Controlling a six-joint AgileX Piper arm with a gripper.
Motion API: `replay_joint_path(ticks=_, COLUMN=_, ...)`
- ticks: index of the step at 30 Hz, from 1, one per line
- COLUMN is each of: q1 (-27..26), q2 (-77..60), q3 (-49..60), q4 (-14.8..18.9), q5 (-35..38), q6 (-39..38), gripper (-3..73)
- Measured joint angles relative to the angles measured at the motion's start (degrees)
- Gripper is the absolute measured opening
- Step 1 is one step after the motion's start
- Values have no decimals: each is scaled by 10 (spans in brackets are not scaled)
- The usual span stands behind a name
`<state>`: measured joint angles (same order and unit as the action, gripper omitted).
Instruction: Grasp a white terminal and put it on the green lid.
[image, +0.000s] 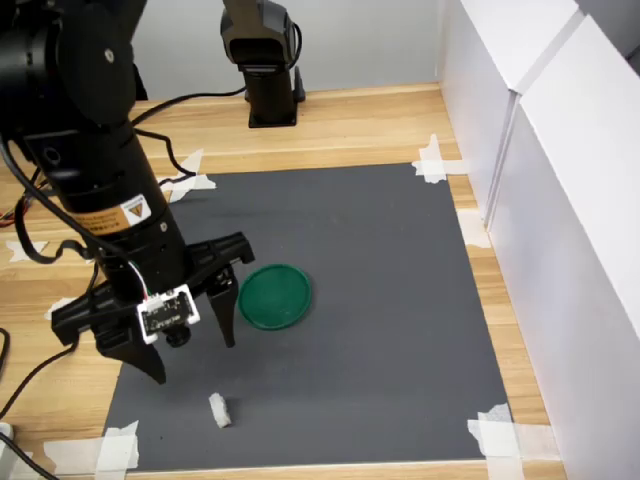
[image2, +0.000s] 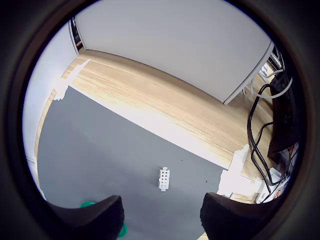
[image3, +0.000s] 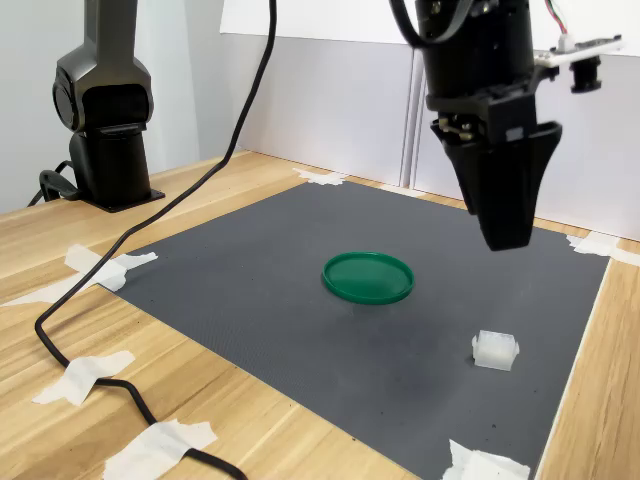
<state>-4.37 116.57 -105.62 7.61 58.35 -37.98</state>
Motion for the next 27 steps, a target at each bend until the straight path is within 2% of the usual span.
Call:
replay_joint_path(ticks=5, q1=0, q2=15, q3=-1, q4=-3, q5=-26, q6=0, gripper=640)
replay_joint_path(ticks=23, q1=19, q2=65, q3=-1, q4=-7, q5=-38, q6=10, gripper=637)
replay_joint_path(ticks=27, q1=20, q2=78, q3=-1, q4=-30, q5=-50, q6=33, gripper=637)
